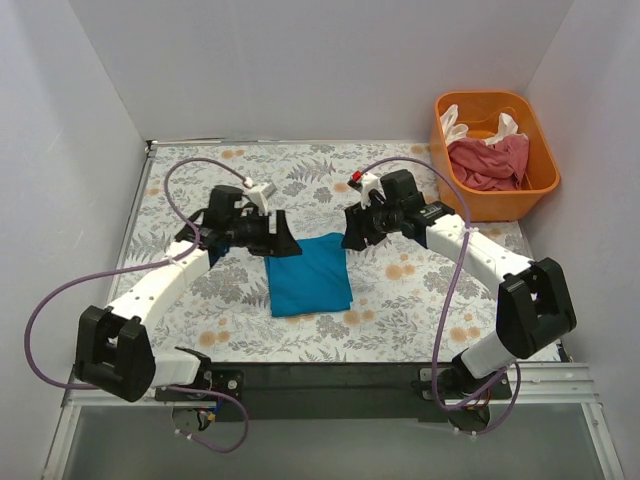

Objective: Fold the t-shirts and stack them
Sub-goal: Neatly place the folded tshirt to the corner

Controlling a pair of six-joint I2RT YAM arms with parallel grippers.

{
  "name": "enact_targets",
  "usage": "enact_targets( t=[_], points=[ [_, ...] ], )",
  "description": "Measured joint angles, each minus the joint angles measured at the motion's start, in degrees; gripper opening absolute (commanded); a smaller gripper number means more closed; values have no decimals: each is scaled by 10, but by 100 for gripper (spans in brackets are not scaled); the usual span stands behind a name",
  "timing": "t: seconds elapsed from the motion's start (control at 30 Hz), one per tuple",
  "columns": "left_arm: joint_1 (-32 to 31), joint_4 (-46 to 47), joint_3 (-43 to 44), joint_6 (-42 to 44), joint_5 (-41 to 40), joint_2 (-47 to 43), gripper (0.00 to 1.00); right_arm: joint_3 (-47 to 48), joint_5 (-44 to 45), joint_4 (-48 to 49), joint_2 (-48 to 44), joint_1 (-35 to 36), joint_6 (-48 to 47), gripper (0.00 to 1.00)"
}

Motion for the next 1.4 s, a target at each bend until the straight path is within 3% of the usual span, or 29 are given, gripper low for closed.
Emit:
enact_targets(
  t=[0.27,0.4,0.5,0.57,0.77,0.93,1.13,1.27,1.4],
  points=[
    [-250,-9,46,-103,-317,83,72,0,86,-38,2,-66,-42,68],
    [-279,-25,61,-151,-424,171,74,-6,88,-45,-8,-102,-57,68],
    [-279,-25,70,-169,-480,250,74,-16,85,-46,-20,-128,-68,68],
    [-274,-23,87,-174,-494,258,73,-20,85,-47,-24,-148,-75,68],
    [-131,-7,96,-103,-494,275,72,-23,76,-50,-28,-216,-92,71],
    [41,-2,125,60,-472,304,72,-23,63,-52,-27,-235,-104,72],
    [216,-31,236,269,-361,384,72,-19,39,-57,-12,-240,-115,72],
    [279,-58,314,343,-322,438,69,-8,28,-59,1,-243,-117,72],
    [303,-74,384,392,-298,485,69,5,20,-60,10,-244,-118,72]
  ],
)
